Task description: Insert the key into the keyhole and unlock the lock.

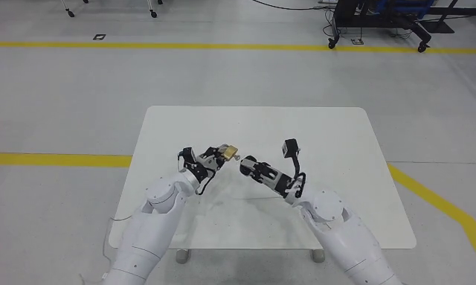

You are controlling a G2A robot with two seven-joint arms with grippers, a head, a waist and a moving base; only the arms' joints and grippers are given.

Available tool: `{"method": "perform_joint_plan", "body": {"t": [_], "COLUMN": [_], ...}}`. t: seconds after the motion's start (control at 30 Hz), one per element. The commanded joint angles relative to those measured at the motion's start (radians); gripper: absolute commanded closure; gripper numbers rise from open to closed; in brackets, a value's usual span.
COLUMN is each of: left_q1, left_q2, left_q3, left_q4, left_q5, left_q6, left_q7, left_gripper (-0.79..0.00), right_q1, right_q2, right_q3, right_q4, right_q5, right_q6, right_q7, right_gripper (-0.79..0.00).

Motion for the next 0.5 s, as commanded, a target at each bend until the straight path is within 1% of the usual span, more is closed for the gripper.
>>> {"method": "perform_joint_plan", "body": {"t": [0.0,0.13,0.2,0.47], "left_q1": [-0.003,-0.004,-0.005,-0.007], "left_q2": [0.000,0.000,0.000,0.005], "left_q3": [-0.005,-0.011,-0.012,-0.014], "left_q4": [0.003,0.002,0.004,-0.004], "left_q5": [-0.051,-0.122,-0.152,-0.191], "left_q6": [0.051,0.091,0.107,0.151], "left_q7": [-0.034,-0.086,-0.108,-0.160], "left_gripper": [0.000,0.000,0.000,0.000], "right_q1": [-0.001,0.008,0.017,0.044], "right_q2": [-0.001,-0.007,-0.010,-0.017], "right_q3": [-0.006,-0.028,-0.037,-0.054], "right_q4": [-0.001,0.018,0.033,0.080], "right_q5": [-0.001,-0.015,-0.029,-0.040], "right_q6": [-0.041,-0.121,-0.143,-0.151], "right_q7": [0.005,-0.006,-0.018,-0.046], "right_gripper": [0.000,0.000,0.000,0.000]}}
